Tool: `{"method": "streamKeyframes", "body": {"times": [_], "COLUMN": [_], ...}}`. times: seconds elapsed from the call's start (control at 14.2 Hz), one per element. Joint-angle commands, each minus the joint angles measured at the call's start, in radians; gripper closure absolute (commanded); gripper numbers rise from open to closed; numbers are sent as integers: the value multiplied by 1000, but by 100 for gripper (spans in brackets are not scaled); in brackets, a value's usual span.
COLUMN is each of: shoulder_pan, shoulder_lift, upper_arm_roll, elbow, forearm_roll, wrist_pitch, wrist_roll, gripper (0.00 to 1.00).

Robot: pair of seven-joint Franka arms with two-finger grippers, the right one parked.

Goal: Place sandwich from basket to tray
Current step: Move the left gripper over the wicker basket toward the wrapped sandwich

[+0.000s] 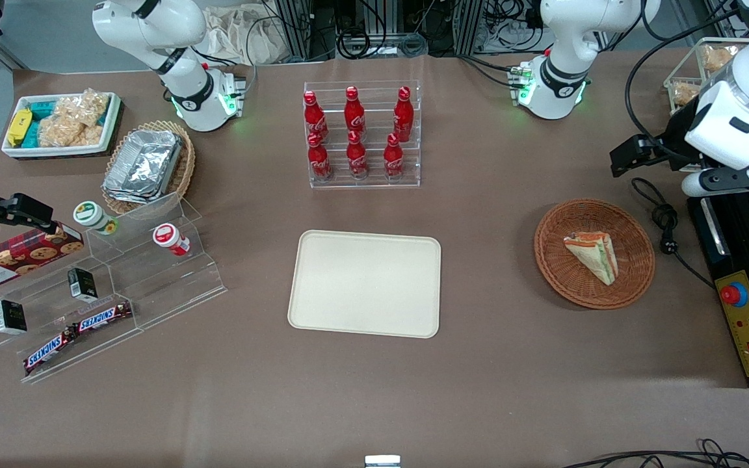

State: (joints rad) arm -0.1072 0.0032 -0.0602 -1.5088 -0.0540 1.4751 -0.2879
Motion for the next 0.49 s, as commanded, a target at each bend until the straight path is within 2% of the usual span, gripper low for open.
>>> {"method": "streamKeyframes", "body": {"times": [0.0, 0.21, 0.42], "shoulder_pan": [4, 6, 23], "shoulder_lift": [8, 8, 17], "upper_arm_roll": [-4, -1, -1], "elbow": [25, 24, 13], "forearm_roll": [26, 32, 20], "wrist_pitch": [-10, -12, -15], "wrist_roll": [-20, -23, -160], "gripper": [0, 0, 0]}}
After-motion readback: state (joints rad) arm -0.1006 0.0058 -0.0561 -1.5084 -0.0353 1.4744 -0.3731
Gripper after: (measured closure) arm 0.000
